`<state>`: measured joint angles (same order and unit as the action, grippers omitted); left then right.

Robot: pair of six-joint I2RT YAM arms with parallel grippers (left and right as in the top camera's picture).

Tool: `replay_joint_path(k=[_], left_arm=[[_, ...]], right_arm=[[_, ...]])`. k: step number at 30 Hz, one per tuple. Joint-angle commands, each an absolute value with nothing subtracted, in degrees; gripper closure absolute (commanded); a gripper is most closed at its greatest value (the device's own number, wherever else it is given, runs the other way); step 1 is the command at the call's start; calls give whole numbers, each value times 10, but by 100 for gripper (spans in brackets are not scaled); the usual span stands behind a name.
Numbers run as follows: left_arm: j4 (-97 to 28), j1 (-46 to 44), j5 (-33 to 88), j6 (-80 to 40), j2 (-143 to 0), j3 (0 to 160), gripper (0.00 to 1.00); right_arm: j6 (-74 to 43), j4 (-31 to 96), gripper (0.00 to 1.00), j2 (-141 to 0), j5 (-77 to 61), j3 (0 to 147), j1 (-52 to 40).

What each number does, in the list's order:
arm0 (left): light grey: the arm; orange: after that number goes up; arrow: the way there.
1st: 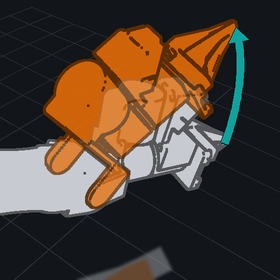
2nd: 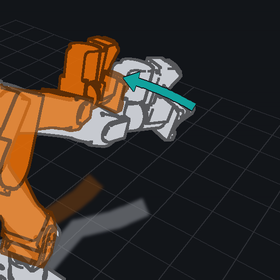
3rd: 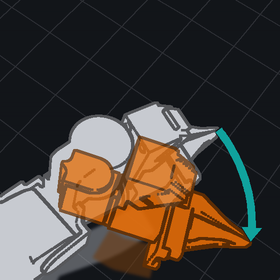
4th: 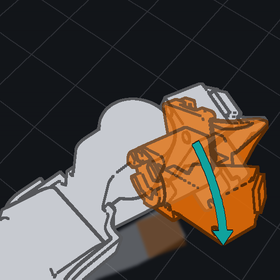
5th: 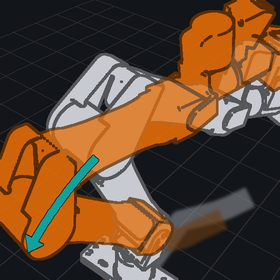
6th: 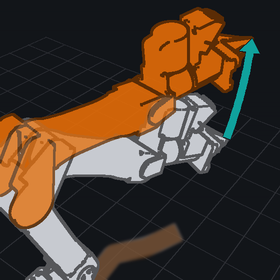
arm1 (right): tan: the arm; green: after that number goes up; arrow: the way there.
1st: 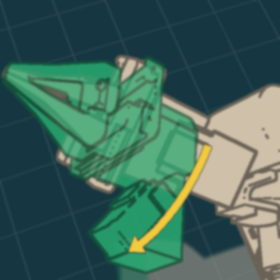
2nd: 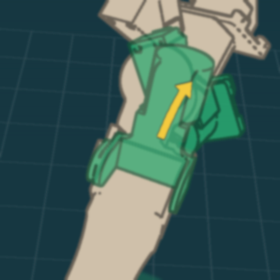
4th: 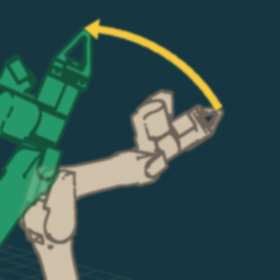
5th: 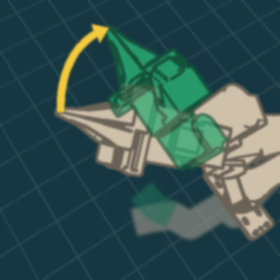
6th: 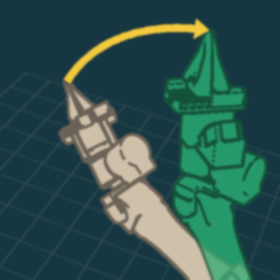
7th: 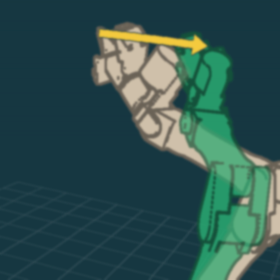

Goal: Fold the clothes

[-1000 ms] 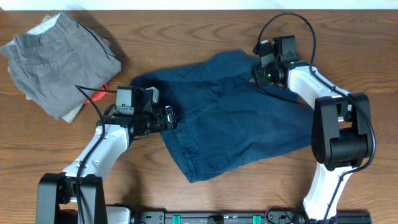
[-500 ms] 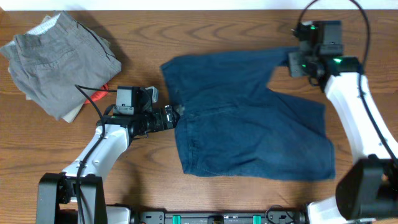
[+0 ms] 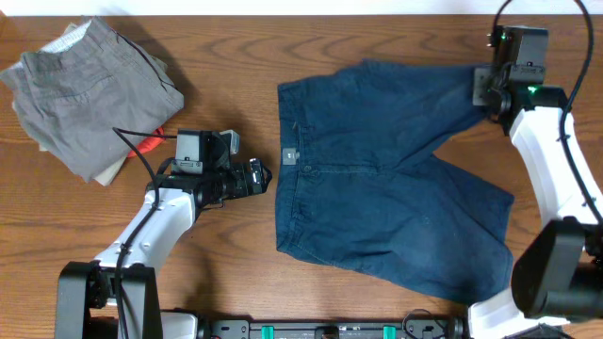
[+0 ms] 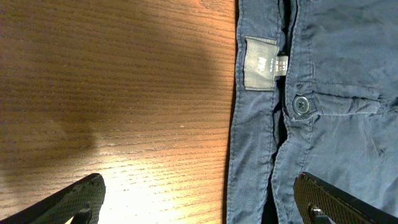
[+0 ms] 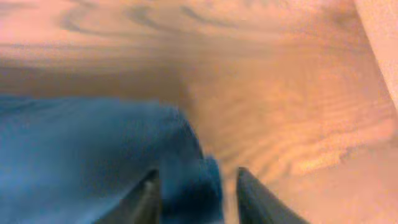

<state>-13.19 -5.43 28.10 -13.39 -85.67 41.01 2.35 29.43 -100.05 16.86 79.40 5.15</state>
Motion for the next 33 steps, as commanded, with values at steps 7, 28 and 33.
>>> replay_joint_path(k=[7,28,33], left_arm=[[-150,-56,280,-132,-861,412,2],[-220,-195,324,-127,-861,412,1],[-200,-215,308,-140,-884,412,5]], right_arm=[[-30,543,1,-1015,63,795,97],[-197,629,1,-1015,-31,622,98],[-204,569,1,-1015,-32,579,98]])
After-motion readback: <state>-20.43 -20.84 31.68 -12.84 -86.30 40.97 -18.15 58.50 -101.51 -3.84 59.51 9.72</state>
